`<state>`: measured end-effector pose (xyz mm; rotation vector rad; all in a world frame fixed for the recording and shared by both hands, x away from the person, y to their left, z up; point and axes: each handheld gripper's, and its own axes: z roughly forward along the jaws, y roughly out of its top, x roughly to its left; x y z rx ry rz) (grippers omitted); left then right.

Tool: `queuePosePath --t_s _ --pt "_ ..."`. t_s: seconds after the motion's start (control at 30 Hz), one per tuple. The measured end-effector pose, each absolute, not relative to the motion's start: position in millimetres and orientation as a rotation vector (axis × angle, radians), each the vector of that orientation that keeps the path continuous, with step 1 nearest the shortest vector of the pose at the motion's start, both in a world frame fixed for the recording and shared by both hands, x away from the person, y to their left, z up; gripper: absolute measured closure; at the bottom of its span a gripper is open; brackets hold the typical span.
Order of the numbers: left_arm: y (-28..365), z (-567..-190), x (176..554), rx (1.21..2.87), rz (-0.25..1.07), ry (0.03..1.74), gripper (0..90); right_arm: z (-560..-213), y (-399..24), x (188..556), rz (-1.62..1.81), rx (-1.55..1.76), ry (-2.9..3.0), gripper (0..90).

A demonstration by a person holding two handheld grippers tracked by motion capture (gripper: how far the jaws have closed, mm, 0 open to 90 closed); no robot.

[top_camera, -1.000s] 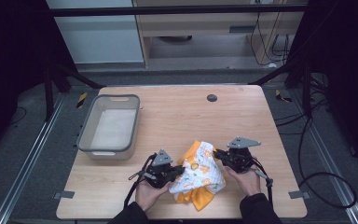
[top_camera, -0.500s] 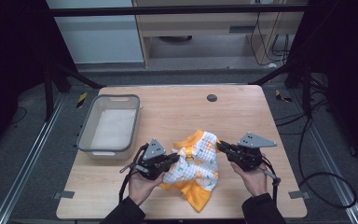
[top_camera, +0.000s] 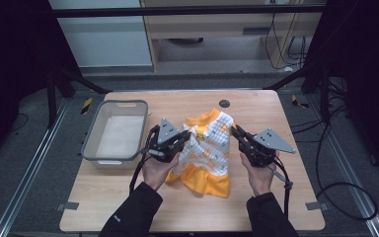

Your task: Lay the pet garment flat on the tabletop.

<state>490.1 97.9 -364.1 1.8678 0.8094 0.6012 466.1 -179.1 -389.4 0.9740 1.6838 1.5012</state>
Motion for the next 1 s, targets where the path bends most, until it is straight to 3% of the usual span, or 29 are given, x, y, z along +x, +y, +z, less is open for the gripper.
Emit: queuePosePath --t_s 0.1,0.13,0.2,0.3,0.63,1.0 --pt "90.6 -369.1 508.6 1.848 0.596 0.858 83.6 -393.8 -178.3 482.2 1.425 1.039 1.628 81.2" --pt "86.8 -373.1 516.9 1.854 0.617 0.886 79.6 -395.6 -177.9 487.2 1.395 1.058 1.635 78.5" --pt "85.7 -378.8 525.2 1.833 0.616 0.94 61.9 -401.1 -177.5 499.6 1.247 1.088 1.666 72.5" --pt "91.2 -381.4 526.2 1.797 0.55 0.973 52.1 -404.5 -184.1 503.4 1.204 1.125 1.693 67.4" --pt "120.4 -377.7 495.3 1.879 0.578 0.904 43.5 -402.5 -202.9 473.0 1.235 1.091 1.815 59.5" --pt "152.0 -416.1 465.1 2.022 0.597 0.886 41.2 -424.8 -205.0 431.9 1.266 1.071 2.011 52.2"
